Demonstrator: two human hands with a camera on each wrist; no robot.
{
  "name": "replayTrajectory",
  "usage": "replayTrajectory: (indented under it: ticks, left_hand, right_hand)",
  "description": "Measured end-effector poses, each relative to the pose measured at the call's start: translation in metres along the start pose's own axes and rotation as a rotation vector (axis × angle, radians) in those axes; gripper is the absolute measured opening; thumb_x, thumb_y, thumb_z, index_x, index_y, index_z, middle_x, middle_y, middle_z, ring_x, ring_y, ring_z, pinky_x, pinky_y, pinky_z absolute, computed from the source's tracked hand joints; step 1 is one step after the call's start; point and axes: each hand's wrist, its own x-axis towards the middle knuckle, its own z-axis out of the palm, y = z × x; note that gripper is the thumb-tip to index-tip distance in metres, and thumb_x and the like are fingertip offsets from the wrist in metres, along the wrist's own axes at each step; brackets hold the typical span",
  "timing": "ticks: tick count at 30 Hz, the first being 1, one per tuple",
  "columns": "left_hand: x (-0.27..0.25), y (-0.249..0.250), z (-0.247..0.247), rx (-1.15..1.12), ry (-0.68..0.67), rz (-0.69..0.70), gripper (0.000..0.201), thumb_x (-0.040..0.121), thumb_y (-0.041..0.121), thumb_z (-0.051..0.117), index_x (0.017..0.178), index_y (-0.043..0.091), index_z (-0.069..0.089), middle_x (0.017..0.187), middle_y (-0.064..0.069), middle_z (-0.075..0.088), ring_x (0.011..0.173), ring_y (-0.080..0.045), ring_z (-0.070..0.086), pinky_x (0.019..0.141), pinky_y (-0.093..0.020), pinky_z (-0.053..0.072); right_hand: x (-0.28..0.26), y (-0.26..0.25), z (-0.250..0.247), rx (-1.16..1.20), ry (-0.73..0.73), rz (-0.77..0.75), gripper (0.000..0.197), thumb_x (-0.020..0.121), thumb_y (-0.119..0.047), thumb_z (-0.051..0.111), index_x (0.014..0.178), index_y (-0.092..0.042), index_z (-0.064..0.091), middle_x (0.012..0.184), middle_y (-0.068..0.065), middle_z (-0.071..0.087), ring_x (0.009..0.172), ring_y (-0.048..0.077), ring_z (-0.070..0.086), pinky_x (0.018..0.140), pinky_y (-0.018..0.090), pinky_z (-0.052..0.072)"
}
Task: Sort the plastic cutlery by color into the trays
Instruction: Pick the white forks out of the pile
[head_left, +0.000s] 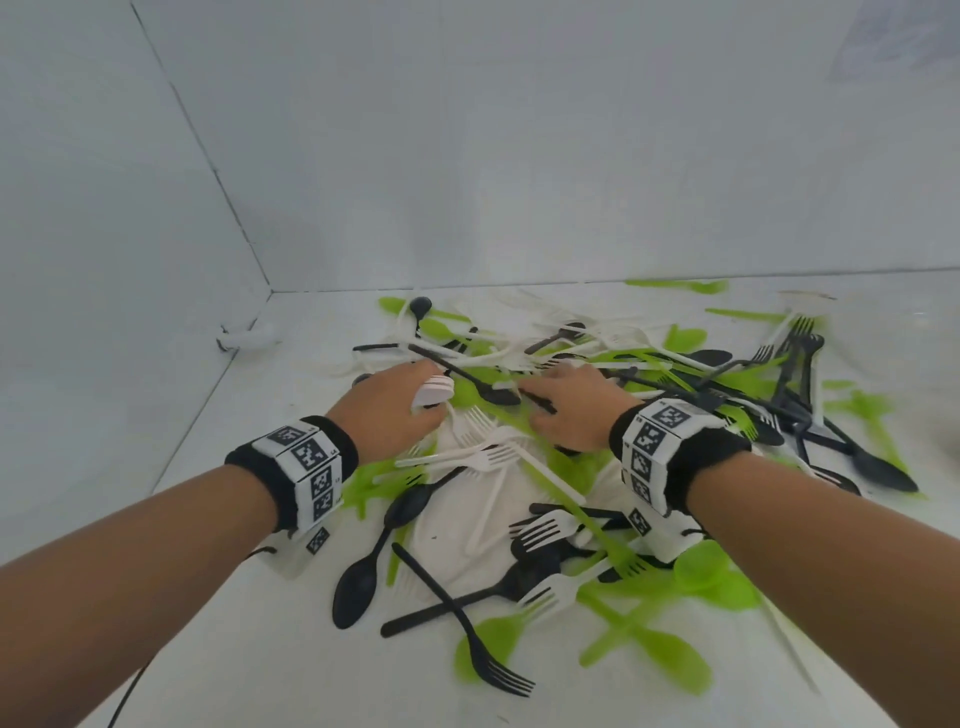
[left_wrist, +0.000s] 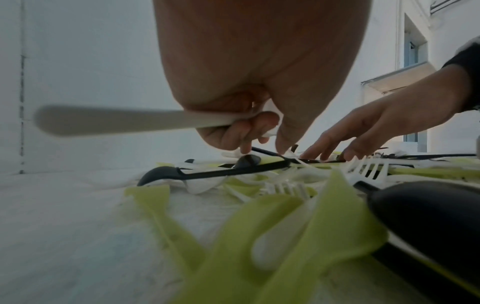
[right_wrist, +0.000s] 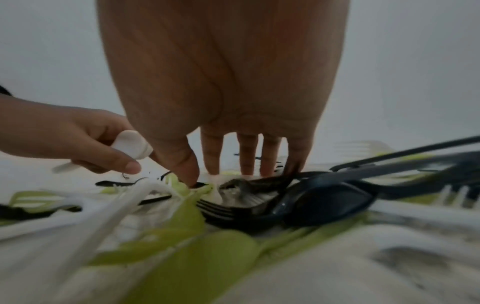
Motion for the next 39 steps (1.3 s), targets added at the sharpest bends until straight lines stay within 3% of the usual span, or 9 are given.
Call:
replayTrajectory:
  ticks: [3,9,12,15,20,27,33,36,39]
  left_hand:
    - [0.008,0.004,0.005,0.010,-0.037,0.004,0.032,0.097,0.028,0.059,0.129,0.031,0.056,0.125,0.011,0.062,0.110,-0.014,0.060,0.096,-0.037,0.048]
    - [0.014,0.013,0.009,0.170,-0.147,-0.007,0.020,0.094,0.036,0.053,0.114,0.036,0.051,0.108,0.010,0.062,0.099,-0.018,0.061,0.086,-0.041,0.052]
    - [0.014,0.009,-0.001,0.192,-0.111,-0.001,0.022,0.093,0.045,0.053,0.113,0.036,0.050,0.104,0.010,0.061,0.090,-0.018,0.061,0.080,-0.040,0.053]
    - [0.015,0.008,-0.008,0.187,-0.064,-0.011,0.029,0.094,0.040,0.056,0.121,0.033,0.049,0.109,0.007,0.060,0.086,-0.017,0.059,0.076,-0.037,0.051]
    - [0.026,0.025,-0.004,0.200,-0.103,-0.010,0.058,0.096,0.047,0.056,0.146,0.028,0.034,0.144,0.002,0.040,0.100,-0.021,0.062,0.088,-0.044,0.054]
    - [0.038,0.062,0.019,0.319,-0.344,0.167,0.090,0.086,0.084,0.041,0.159,0.045,0.007,0.169,0.010,0.012,0.150,-0.018,0.030,0.118,-0.044,0.035]
    - [0.051,0.058,0.012,0.529,-0.423,0.063,0.101,0.072,0.100,0.030,0.157,0.051,0.008,0.170,0.006,0.007,0.149,-0.026,0.034,0.118,-0.049,0.033]
    - [0.056,0.056,0.004,0.508,-0.429,-0.008,0.107,0.069,0.100,0.035,0.158,0.046,0.011,0.169,-0.002,0.013,0.145,-0.030,0.040,0.115,-0.048,0.037]
    - [0.057,0.057,0.003,0.448,-0.332,-0.017,0.111,0.068,0.098,0.042,0.157,0.037,0.015,0.153,-0.010,0.026,0.125,-0.033,0.056,0.103,-0.044,0.048]
  right_hand:
    - [-0.001,-0.006,-0.001,0.077,-0.036,-0.057,0.049,0.094,-0.039,0.052,0.143,-0.042,0.053,0.137,0.006,0.054,0.133,0.028,0.043,0.112,0.044,0.038]
    - [0.004,0.001,-0.004,0.277,0.150,-0.059,0.024,0.096,-0.042,0.052,0.107,-0.032,0.071,0.111,-0.006,0.069,0.104,0.016,0.062,0.091,0.035,0.052]
    - [0.005,0.013,-0.003,0.072,0.287,0.039,0.037,0.095,-0.046,0.053,0.129,-0.030,0.059,0.130,0.005,0.054,0.121,0.025,0.047,0.099,0.044,0.047]
    - [0.007,0.021,-0.004,-0.022,0.091,0.150,0.061,0.095,-0.051,0.050,0.150,-0.029,0.039,0.155,0.013,0.037,0.140,0.037,0.036,0.112,0.051,0.038]
    - [0.006,0.019,-0.004,0.110,-0.167,0.023,0.075,0.095,-0.070,0.045,0.160,-0.044,0.017,0.169,0.010,0.011,0.155,0.032,0.013,0.125,0.050,0.016]
    - [-0.004,0.041,-0.014,0.048,0.047,0.097,0.083,0.086,-0.082,0.043,0.157,-0.043,0.026,0.169,0.009,0.016,0.155,0.032,0.013,0.122,0.058,0.019]
    - [-0.030,0.071,-0.007,-0.068,-0.286,0.191,0.106,0.071,-0.096,0.046,0.156,-0.055,-0.003,0.170,0.007,-0.009,0.154,0.043,-0.007,0.120,0.070,0.005]
    - [-0.033,0.071,-0.007,0.028,-0.313,0.100,0.094,0.074,-0.092,0.049,0.152,-0.063,0.006,0.171,0.001,-0.005,0.156,0.038,-0.007,0.122,0.065,0.004]
    - [-0.034,0.073,-0.011,0.168,-0.181,0.051,0.083,0.088,-0.075,0.053,0.158,-0.049,0.016,0.170,0.004,0.011,0.157,0.028,0.008,0.126,0.052,0.013]
